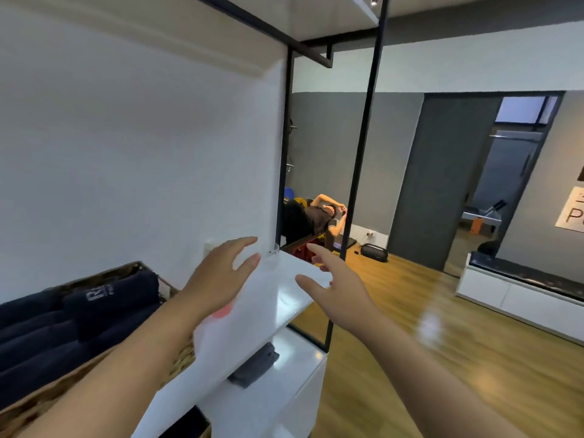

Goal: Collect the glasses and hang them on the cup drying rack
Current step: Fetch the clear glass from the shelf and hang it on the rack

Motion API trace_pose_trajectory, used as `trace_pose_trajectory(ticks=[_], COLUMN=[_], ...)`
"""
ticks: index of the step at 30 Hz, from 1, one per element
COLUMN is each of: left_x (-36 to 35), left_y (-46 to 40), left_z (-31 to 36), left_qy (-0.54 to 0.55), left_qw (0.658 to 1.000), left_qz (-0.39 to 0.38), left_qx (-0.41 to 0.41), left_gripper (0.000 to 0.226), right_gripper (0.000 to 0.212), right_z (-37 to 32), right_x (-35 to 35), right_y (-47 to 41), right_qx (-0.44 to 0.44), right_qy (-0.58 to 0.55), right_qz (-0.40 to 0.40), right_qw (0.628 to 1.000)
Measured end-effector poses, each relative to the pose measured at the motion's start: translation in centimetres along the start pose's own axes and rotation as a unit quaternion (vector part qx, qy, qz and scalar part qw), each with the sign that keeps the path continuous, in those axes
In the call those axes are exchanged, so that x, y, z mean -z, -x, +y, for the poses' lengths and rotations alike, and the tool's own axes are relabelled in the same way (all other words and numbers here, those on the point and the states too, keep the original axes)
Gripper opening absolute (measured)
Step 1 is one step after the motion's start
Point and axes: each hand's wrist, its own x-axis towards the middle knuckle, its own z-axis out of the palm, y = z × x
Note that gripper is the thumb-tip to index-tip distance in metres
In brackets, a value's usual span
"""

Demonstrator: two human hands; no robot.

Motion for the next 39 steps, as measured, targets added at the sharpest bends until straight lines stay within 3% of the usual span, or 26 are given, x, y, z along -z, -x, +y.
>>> trace_pose_trajectory(ticks=[7,16,24,31,39], left_x=[-5.4,-11.0,-16.9,-20.7,-22.9], left_y=[-10.1,-16.8,-23.4,-25.7,-24.4], left_z=[-4.8,-10.7,-15.0,-17.9,-19.4], left_qy=[-0.011,-0.023,-0.055,-0.08,-0.061], left_qw=[1.0,0.996,0.982,0.964,0.95], left_qz=[-0.012,0.0,0.024,0.037,0.07], left_qx=[0.008,0.083,0.179,0.252,0.298], left_gripper=[0.051,0.067,0.069,0.068,0.065], right_gripper=[0.072,0.078,0.079,0.085,0.106], right_z=[5.9,15.9,26.8,33.5,36.4], right_x=[-0.3,-5.5,-13.4,-19.1,-24.4], right_y=[-10.6,-22.0,-32.2,-38.8,-44.2], right_qx=[-0.01,-0.017,0.0,-0.009,-0.019], right_qy=[0.013,-0.012,-0.055,-0.037,-0.051], right_qz=[-0.007,-0.047,-0.137,-0.176,-0.236], right_qw=[1.0,0.999,0.989,0.984,0.97])
